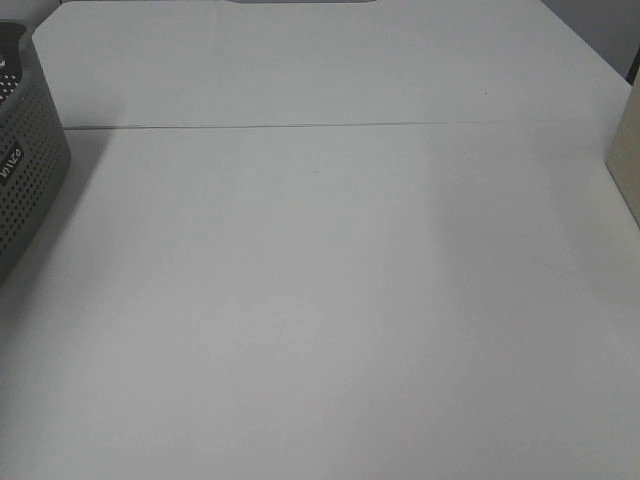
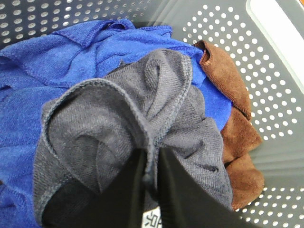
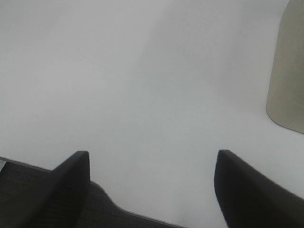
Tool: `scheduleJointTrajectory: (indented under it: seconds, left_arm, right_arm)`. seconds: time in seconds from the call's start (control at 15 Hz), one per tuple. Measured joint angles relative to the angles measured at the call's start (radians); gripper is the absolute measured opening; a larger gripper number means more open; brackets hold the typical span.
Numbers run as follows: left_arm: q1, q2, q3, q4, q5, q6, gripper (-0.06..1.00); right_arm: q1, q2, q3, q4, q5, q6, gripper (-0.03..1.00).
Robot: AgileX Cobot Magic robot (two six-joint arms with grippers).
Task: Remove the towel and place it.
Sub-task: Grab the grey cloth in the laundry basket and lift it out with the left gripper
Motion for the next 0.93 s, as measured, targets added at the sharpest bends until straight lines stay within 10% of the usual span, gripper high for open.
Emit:
scheduleJointTrajectory:
  seconds: [0.93]
  left_arm:
    - [0.000,-0.052,0.000,0.117,-0.228,-0.044,0.00]
  right_arm:
    - [0.000,0.000,0.000,0.000,0.000,0.001,0.71]
